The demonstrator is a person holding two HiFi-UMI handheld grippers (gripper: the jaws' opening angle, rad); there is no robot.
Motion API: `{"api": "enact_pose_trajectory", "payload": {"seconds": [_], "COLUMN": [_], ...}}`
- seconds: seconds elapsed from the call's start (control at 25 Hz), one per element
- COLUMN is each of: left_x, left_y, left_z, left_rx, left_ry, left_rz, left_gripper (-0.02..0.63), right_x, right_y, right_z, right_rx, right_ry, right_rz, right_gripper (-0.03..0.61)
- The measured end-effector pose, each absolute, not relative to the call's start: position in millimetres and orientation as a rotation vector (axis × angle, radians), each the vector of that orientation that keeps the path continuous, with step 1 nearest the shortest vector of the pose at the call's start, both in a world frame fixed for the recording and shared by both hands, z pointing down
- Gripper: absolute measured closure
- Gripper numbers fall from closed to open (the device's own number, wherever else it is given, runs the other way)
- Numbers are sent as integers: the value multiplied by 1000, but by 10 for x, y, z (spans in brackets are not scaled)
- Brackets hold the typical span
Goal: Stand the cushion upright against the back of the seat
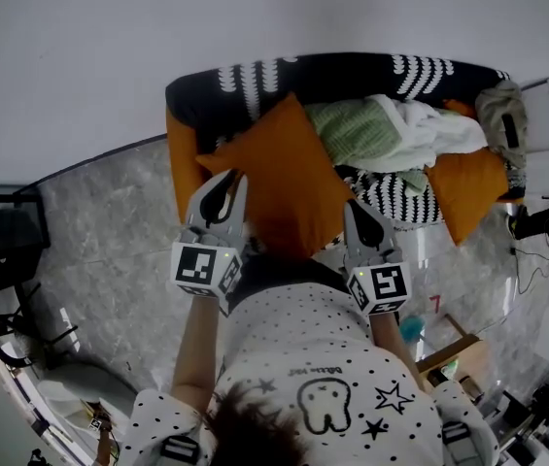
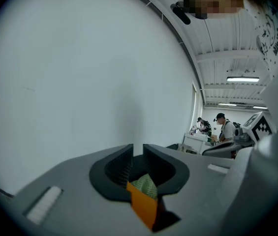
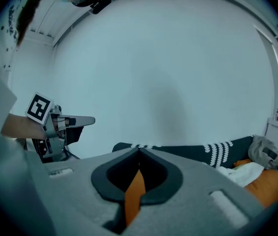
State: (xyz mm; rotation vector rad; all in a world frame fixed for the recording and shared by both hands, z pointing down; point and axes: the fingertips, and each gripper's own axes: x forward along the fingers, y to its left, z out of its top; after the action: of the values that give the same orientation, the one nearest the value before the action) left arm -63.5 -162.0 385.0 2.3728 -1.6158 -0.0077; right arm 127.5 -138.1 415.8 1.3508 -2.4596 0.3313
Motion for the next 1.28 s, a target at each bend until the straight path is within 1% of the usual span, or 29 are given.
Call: {"api": "enact_pose_trajectory", "payload": {"seconds": [0.04, 0.08, 0.32, 0.76, 1.04, 1.28], "left_x": [-609, -591, -600, -659, -552, -506], "left_y": [-1662, -1702, -1966, -2515, -2865, -3025], "left_z": [3894, 3943, 4274, 4855, 5459, 5780], "left_rx": [2376, 2379, 2358, 2360, 2335, 2315], "left_ry": [-1597, -1581, -1547, -1509, -1463, -1449], "left_rz": [4, 18, 70, 177, 282, 337], "left_gripper": [531, 522, 515, 485, 479, 478], "right_x": [1294, 1307, 1336, 1424, 1469, 1527], "right_y": [-1390, -1398, -1450, -1529, -1555, -1587], "right_z": [4186, 4214, 4335, 4626, 4855, 4926], "right_rx": [1353, 1357, 1377, 1396, 1389, 1388], "right_ry": [-2450, -2441, -2403, -2323, -2292, -2266], "right_rz": [340, 349, 393, 493, 580, 600], "right_gripper": [581, 581, 581, 581, 582, 581]}}
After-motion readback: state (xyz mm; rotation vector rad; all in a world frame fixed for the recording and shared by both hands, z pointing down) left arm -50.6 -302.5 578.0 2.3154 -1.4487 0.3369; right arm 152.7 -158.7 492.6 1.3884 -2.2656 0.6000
